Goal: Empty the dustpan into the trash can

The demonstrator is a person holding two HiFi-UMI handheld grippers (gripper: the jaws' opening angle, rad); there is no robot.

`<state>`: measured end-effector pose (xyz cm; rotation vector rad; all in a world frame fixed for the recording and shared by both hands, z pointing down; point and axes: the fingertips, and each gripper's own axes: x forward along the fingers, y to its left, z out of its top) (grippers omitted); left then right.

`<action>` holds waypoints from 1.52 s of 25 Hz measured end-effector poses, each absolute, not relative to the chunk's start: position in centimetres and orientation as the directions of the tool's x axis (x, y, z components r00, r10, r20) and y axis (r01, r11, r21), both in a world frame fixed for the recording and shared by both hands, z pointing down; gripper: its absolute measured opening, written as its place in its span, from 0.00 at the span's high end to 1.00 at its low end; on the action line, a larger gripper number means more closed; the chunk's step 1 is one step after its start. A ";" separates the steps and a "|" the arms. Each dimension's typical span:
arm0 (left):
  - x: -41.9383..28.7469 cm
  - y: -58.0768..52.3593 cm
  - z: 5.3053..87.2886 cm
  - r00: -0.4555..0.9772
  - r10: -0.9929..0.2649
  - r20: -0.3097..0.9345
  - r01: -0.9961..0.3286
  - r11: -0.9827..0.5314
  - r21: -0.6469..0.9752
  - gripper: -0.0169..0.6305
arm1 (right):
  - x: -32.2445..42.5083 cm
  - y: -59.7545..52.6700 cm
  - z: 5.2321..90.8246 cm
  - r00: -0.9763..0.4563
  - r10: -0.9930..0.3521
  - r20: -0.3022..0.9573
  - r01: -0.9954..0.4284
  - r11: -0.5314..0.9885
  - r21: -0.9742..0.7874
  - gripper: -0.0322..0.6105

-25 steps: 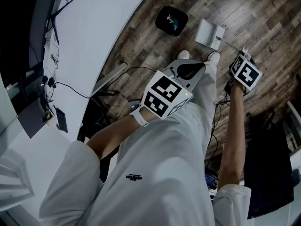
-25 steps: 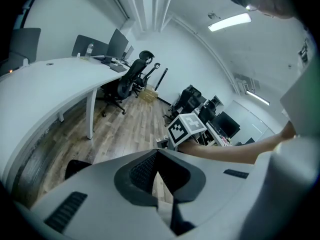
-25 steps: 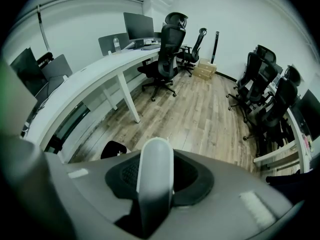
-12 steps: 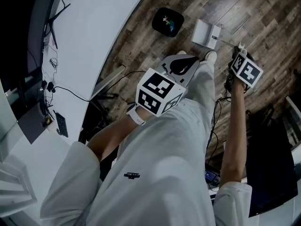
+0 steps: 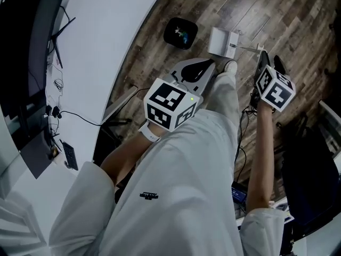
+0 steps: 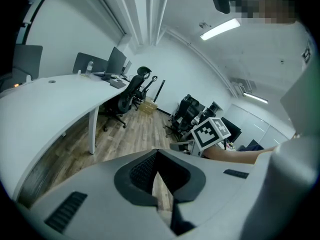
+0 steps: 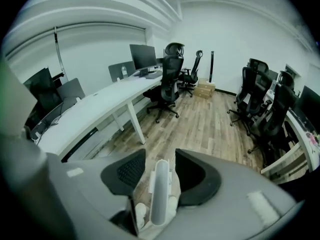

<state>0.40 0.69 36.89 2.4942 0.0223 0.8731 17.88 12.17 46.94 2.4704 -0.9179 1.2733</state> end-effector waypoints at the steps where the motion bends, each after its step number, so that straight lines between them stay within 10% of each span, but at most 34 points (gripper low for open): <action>1: 0.4 0.6 36.5 0.800 0.169 0.576 -0.139 -0.881 0.452 0.96 | 17.7 12.1 45.8 0.444 -0.447 0.777 -0.622 -0.778 -0.092 0.64; 38: -2.5 -2.5 21.4 0.951 0.028 0.309 -0.078 -0.942 0.327 0.96 | 7.3 15.7 19.9 0.517 -0.808 0.282 -0.822 -0.561 -0.101 0.86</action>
